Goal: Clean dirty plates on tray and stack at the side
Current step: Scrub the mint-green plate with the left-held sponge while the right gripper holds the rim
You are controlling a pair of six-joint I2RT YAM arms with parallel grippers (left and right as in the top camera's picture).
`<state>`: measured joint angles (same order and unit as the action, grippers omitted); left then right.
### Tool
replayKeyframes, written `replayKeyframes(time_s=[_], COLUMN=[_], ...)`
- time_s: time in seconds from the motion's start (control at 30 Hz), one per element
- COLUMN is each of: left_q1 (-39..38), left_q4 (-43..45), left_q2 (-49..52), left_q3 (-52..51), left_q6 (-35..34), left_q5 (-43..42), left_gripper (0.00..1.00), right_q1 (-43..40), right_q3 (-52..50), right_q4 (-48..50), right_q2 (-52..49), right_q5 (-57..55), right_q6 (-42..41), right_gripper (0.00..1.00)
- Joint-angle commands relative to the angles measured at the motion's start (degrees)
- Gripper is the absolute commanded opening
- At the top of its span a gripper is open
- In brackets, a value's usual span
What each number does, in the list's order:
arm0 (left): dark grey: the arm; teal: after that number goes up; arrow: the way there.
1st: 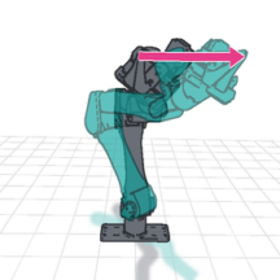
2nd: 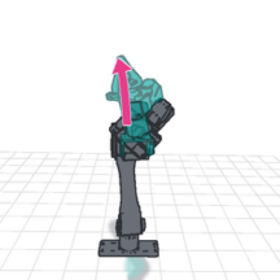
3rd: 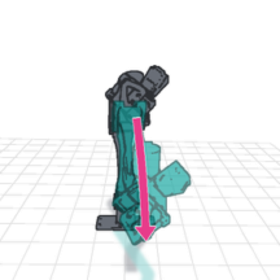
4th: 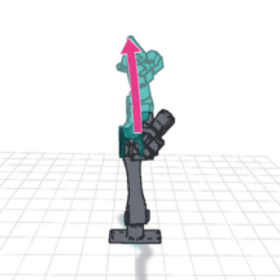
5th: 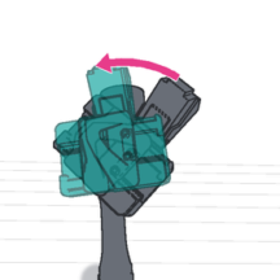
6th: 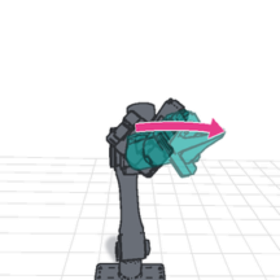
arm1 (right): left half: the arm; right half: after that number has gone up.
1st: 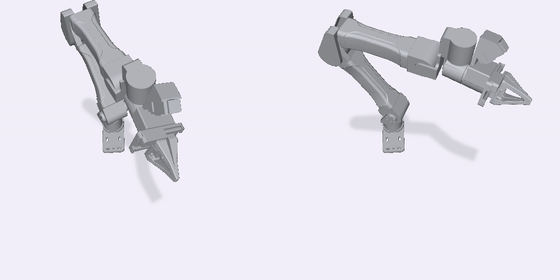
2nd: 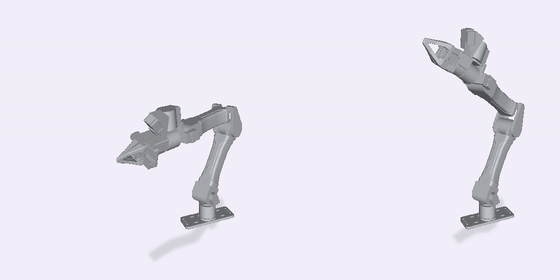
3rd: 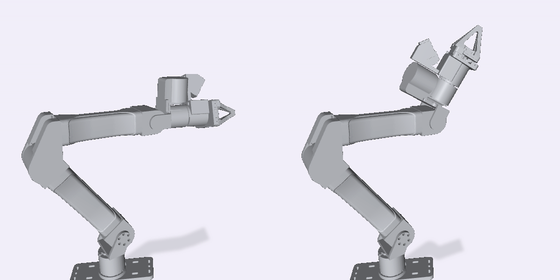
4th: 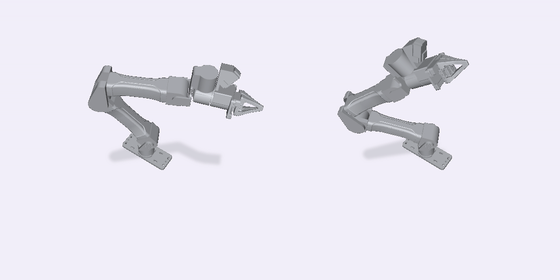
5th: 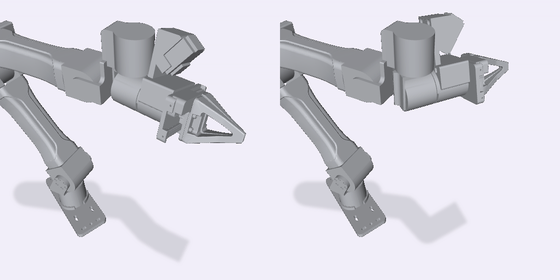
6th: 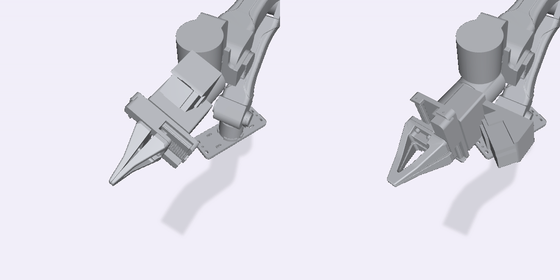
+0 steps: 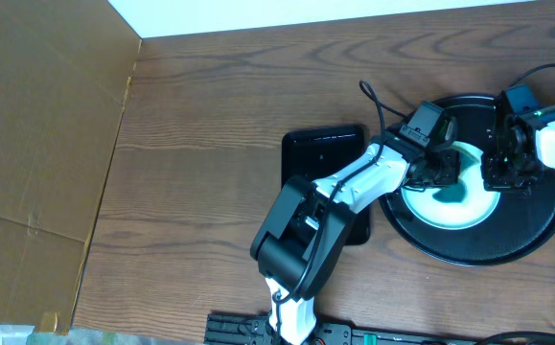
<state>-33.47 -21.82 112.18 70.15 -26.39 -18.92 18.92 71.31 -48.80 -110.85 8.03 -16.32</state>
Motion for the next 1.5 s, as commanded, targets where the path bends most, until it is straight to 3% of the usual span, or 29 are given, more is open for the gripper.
replayKeyframes(time_s=[0.0,0.2,0.37,0.47,0.63,0.7,0.97,1.07,1.47], left_q1=[2.56,4.07,4.74,4.74,3.5,2.16,-3.15,-4.2,-4.55], left_q4=[-7.21,-15.26,-15.41,-13.79,-4.42,-0.98,4.72,6.86,3.69], left_q2=[3.89,3.87,3.87,3.87,3.89,3.93,6.16,8.61,10.19], left_q3=[-3.52,1.03,1.66,1.66,1.16,1.07,1.05,1.05,1.07], left_q6=[6.12,7.98,6.54,5.97,5.6,4.57,-1.49,-2.03,-1.99], left_q5=[20.57,27.65,26.45,17.73,-6.14,-9.73,-10.95,-16.48,-26.77], left_gripper=[0.07,0.07,0.07,0.07,0.07,0.07,0.07,0.07,0.07], right_q1=[-0.07,-0.07,-0.07,-0.07,-0.07,-0.07,-0.07,-0.07,-0.07], right_q3=[-0.74,-0.74,-0.74,-0.74,-0.74,-0.74,-0.74,-0.74,-0.74], right_q4=[-0.9,-0.9,-0.9,-0.9,-0.68,-0.68,-0.72,-0.72,-0.68], right_q2=[-0.5,-0.5,-0.5,-0.5,-0.5,-0.5,-0.5,-0.5,-0.5], right_q5=[-2.58,-2.58,-2.58,-2.58,-2.58,-2.58,-2.58,-2.58,-2.58], right_q6=[0.48,0.48,0.48,0.48,0.48,0.48,0.48,0.48,0.48], right_gripper=[0.01,0.01,0.01,0.01,0.01,0.01,0.01,0.01,0.01])
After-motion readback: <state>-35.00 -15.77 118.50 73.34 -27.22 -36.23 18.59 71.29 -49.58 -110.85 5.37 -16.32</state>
